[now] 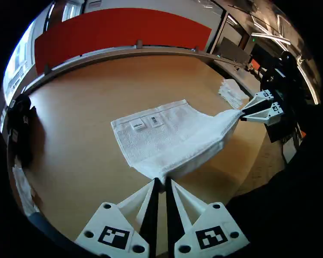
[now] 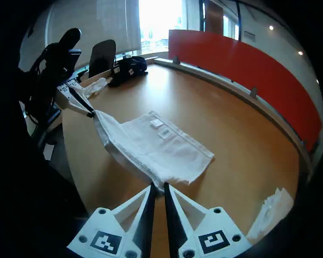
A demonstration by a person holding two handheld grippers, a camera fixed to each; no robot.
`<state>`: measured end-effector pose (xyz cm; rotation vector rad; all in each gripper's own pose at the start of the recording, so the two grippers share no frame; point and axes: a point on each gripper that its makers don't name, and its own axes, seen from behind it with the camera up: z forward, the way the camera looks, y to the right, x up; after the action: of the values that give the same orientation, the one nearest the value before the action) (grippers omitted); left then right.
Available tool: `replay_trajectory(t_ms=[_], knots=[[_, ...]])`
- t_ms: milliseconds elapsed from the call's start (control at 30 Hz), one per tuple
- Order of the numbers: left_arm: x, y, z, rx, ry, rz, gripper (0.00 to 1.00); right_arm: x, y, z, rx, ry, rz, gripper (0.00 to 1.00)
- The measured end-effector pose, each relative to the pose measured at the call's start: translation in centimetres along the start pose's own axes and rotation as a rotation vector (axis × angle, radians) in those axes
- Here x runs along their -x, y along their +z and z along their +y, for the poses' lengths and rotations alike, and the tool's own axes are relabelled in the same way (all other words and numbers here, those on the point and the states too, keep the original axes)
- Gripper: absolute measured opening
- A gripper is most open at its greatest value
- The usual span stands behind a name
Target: Fold towel
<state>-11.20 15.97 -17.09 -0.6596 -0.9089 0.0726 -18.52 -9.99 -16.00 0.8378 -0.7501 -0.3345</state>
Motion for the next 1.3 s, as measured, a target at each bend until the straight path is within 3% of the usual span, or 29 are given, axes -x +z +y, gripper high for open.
replay_trajectory(t_ms=[167, 600, 900, 1300], knots=[[-1.3, 0.6, -0.6, 0.003, -0.011, 0.013, 0.11, -0.3, 0.5, 1.1, 0.006, -0.012, -0.017, 0.15], [-5.8, 3.4, -4.0, -0.047, -0.016, 0.047, 0.11, -2.5, 3.5, 5.2, 0.043, -0.043, -0.022, 0.15], [-6.2, 5.9, -5.5, -0.077, -0.02, 0.02, 0.11, -3.2, 5.5, 7.5, 0.05, -0.031, -0.038, 0.15], [-6.7, 7.8, -6.4, -0.081, -0.021, 0.005, 0.11, -2.5, 6.7, 8.9, 0.05, -0.023, -0.067, 0.15]])
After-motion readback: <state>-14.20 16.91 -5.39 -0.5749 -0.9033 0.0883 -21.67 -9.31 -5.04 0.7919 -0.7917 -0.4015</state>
